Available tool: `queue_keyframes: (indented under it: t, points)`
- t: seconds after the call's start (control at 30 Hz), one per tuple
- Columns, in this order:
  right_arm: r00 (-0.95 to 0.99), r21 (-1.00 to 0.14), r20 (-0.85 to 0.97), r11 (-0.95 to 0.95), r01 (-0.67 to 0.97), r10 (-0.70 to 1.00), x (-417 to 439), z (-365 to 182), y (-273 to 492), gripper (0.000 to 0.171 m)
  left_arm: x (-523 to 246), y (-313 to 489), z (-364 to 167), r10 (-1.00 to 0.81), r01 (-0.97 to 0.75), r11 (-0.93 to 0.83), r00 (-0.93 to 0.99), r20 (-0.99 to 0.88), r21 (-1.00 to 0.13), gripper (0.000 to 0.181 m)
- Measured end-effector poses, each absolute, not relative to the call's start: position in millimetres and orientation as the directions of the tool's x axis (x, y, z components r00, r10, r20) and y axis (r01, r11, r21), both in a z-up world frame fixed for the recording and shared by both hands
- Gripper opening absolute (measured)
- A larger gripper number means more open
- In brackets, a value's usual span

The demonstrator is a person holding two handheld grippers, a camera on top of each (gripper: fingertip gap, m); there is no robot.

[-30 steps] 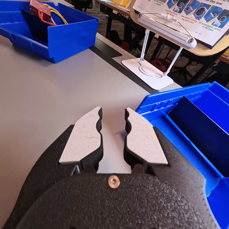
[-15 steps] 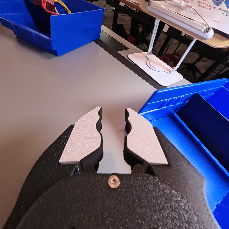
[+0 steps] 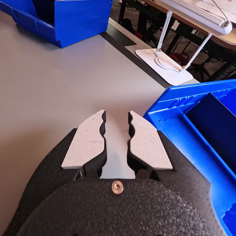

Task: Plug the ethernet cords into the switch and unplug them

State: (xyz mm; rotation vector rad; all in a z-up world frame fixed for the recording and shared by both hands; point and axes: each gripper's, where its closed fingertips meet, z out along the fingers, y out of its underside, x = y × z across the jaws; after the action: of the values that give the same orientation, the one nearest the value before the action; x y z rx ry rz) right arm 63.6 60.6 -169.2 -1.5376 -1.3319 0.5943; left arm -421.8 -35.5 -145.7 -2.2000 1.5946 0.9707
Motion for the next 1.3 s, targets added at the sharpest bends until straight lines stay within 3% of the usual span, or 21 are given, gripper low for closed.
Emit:
queue_keyframes:
  t: [0.2, 0.47, 1.03, 1.3]
  points:
    - [0.274, -0.886, 0.225, 0.08, 0.457, 0.935, 61, -170, 58, 0.032, -423, -22, -135, -0.566, -0.928, -0.361, 0.144, -0.812, 0.087, 0.031]
    - [0.29, -0.892, 0.236, 0.088, 0.443, 0.927, 65, -162, 55, 0.03, -426, -18, -110, -0.48, -0.921, -0.389, 0.177, -0.859, 0.027, 0.026]
    - [0.285, -0.907, 0.231, 0.1, 0.409, 0.93, 65, -152, 48, 0.029, -426, -12, 54, -0.096, -0.884, -0.403, 0.297, -0.95, -0.236, 0.025]
    - [0.276, -0.948, 0.186, 0.098, 0.303, 0.943, 51, -114, 43, 0.028, -356, -9, 136, 0.033, -0.858, -0.157, 0.49, -0.871, -0.489, 0.025]
